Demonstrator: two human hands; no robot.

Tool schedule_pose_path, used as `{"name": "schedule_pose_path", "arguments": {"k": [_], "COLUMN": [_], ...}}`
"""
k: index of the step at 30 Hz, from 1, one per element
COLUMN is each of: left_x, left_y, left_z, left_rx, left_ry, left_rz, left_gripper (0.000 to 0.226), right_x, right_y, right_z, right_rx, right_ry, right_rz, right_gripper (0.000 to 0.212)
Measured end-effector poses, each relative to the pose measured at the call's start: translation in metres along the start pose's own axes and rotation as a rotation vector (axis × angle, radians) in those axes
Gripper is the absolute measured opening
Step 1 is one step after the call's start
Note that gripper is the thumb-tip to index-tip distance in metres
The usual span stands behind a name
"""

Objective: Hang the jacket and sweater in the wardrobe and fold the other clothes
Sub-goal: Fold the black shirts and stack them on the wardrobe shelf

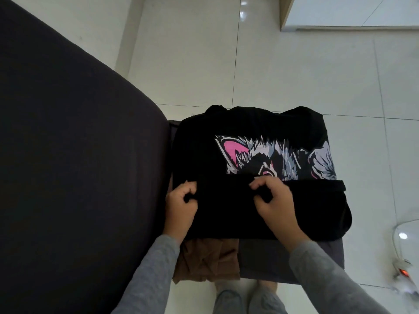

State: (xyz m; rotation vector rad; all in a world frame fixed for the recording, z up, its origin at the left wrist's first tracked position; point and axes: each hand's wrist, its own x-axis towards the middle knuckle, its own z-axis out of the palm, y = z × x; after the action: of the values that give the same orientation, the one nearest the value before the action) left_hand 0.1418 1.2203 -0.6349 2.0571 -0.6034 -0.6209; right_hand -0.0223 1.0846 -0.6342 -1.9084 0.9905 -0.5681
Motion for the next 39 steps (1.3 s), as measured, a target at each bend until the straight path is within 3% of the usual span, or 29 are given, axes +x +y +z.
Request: {"name": "schedule_pose_path", "arguments": {"k": [3, 7, 11, 13, 16, 19, 23, 26, 30, 36, 39], "left_x": [-0.013, -0.018, -0.015, -0.008, 0.002, 0.008, 0.015, 0.022, 0.026, 0.024, 0.027], "left_y": [-0.011, 0.000, 0.015, 0.024, 0.030, 0.035, 0.044, 0.048, 0.045, 0.039, 0.040], "left_z": [0.002, -0.001, -0.003, -0.001, 0.013, 0.034, 0.060, 0.069, 0.070, 0.069, 0.069], "left_rx": [0.166, 0.158, 0.169, 0.265, 0.451, 0.650, 0.799, 0.825, 0.830, 0.799, 0.768], "left_ry": [-0.036, 0.018, 0.132, 0.143, -0.104, -0.364, -0.339, -0.290, -0.273, -0.246, -0.297], "left_rz": [0.160, 0.091, 0.081, 0.141, 0.280, 0.313, 0.249, 0.249, 0.243, 0.248, 0.209], "left_gripper": [0.030, 0.026, 0.027, 0.013, 0.019, 0.033, 0.036, 0.016, 0.008, 0.007, 0.005], "right_x": [-0.029, -0.041, -0.031, -0.024, -0.016, -0.012, -0.004, 0.005, 0.017, 0.019, 0.018], "right_y": [0.019, 0.023, 0.026, 0.033, 0.049, 0.068, 0.088, 0.102, 0.114, 0.121, 0.127], "right_z": [0.004, -0.004, -0.028, -0.044, -0.069, -0.089, -0.110, -0.120, -0.131, -0.140, -0.144], "right_rx": [-0.118, -0.067, -0.054, -0.119, -0.219, -0.278, -0.307, -0.352, -0.335, -0.477, -0.559], "right_ry": [-0.172, -0.254, -0.066, 0.058, 0.164, 0.157, 0.078, 0.012, -0.001, -0.077, -0.104], "right_rz": [-0.033, 0.035, 0.069, 0.113, 0.254, 0.386, 0.459, 0.472, 0.477, 0.399, 0.448], "right_gripper": [0.037, 0.034, 0.031, 0.031, 0.039, 0.053, 0.060, 0.048, 0.020, 0.003, 0.007]}}
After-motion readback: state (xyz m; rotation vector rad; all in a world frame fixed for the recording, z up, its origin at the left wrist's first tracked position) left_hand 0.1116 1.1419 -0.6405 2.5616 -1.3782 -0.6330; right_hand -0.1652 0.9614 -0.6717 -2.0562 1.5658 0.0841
